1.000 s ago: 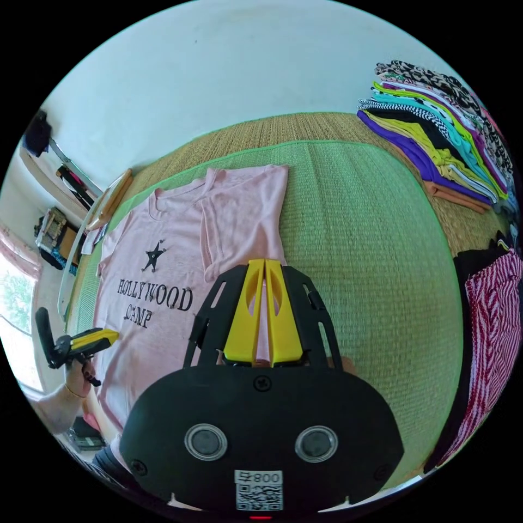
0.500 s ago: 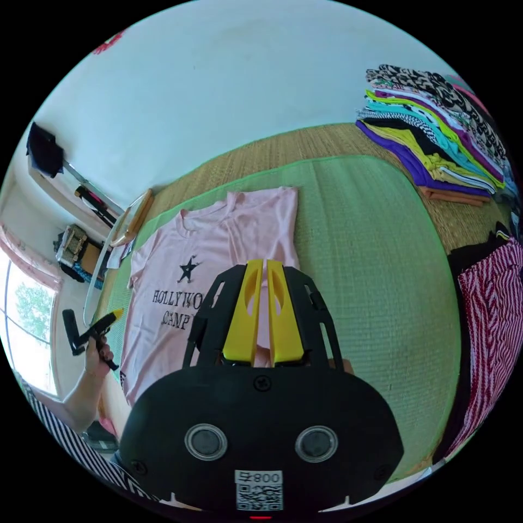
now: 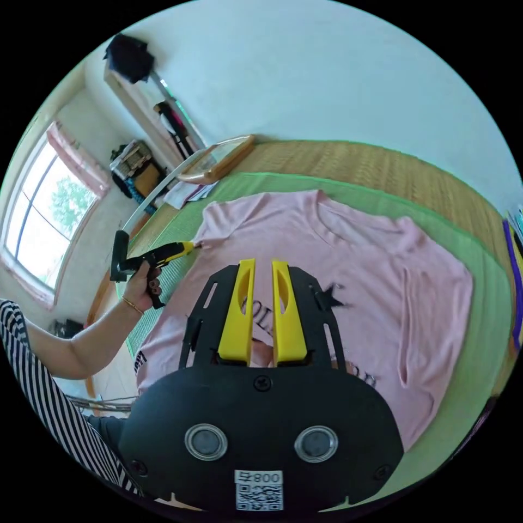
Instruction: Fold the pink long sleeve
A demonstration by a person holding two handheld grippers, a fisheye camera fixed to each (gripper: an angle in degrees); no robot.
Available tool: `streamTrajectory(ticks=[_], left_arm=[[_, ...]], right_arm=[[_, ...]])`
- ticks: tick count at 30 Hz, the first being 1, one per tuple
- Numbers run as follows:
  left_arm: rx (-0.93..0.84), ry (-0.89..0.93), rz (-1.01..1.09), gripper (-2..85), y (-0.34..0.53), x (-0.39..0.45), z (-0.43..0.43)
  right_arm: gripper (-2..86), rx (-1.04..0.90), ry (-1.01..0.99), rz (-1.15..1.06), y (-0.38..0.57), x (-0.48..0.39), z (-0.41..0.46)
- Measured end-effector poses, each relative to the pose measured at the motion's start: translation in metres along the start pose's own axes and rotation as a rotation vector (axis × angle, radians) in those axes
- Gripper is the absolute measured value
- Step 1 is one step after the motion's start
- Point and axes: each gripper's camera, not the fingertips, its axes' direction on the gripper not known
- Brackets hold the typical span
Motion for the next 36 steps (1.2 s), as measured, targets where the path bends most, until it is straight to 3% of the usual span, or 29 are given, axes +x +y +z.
streamTrajectory(ticks=[8,20,24,36], left_arm=[[0.011,0.022,-0.014,5.8,-0.009,-0.04,-0.022],[-0.025,0.09,-0.009,0.5,-0.029,-0.079,-0.035],[-0.02,0.134,-0.027,0.3,-0.034,-0.091,-0.039],[-0.023,0.167,-0.033,0.2,-0.045,-0.097,-0.041]], right_arm=[[7.4,-0.096,-0.011,-0.274,-0.153,-0.126,0.106],[9.1,-0.231,0.109,-0.447,-0.303,-0.242,0.244],[8.5,-0.303,0.168,-0.461,-0.325,-0.254,0.28],[1.4,-0.27,0.105,-0.419,-0.376,-0.234,0.3]])
